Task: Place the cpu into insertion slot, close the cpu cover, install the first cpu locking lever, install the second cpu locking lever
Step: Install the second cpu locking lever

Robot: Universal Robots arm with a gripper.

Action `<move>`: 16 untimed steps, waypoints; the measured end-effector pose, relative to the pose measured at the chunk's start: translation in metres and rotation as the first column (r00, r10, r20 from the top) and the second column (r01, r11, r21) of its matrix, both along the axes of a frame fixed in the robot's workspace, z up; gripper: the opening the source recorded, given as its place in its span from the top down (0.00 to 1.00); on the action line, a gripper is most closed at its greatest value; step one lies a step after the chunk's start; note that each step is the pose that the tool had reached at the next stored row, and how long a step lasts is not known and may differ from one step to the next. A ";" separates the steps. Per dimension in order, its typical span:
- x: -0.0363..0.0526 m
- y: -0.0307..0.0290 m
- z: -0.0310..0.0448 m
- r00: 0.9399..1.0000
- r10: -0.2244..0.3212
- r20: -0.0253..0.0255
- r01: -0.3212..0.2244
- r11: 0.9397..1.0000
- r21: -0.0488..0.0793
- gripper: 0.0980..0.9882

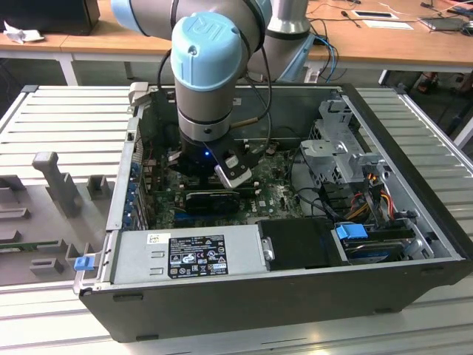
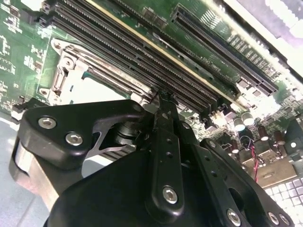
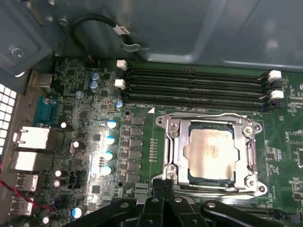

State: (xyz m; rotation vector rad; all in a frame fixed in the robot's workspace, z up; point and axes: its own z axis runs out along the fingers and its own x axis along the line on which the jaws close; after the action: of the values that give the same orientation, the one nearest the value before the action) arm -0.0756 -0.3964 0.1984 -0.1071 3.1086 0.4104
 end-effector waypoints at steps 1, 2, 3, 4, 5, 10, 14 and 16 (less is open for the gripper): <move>-0.0002 0.0000 -0.0003 1.000 0.000 0.000 0.000 1.000 0.002 0.99; -0.0004 0.0000 -0.0008 1.000 0.001 0.000 -0.001 1.000 0.005 0.99; -0.0008 0.0000 -0.0018 1.000 0.001 0.000 -0.001 1.000 0.011 0.99; -0.0014 0.0000 -0.0023 1.000 0.002 0.000 -0.002 1.000 0.016 0.99; -0.0018 0.0000 -0.0025 1.000 0.002 0.000 -0.002 1.000 0.020 0.99; -0.0020 -0.0002 -0.0008 1.000 0.002 0.000 -0.002 1.000 0.026 0.99; -0.0020 -0.0002 0.0102 1.000 0.002 0.000 -0.002 1.000 0.027 0.99; -0.0020 -0.0002 0.0137 1.000 0.002 0.000 -0.002 1.000 0.027 0.99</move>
State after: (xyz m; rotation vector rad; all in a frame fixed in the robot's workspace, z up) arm -0.0776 -0.3966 0.2121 -0.1105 3.1020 0.4526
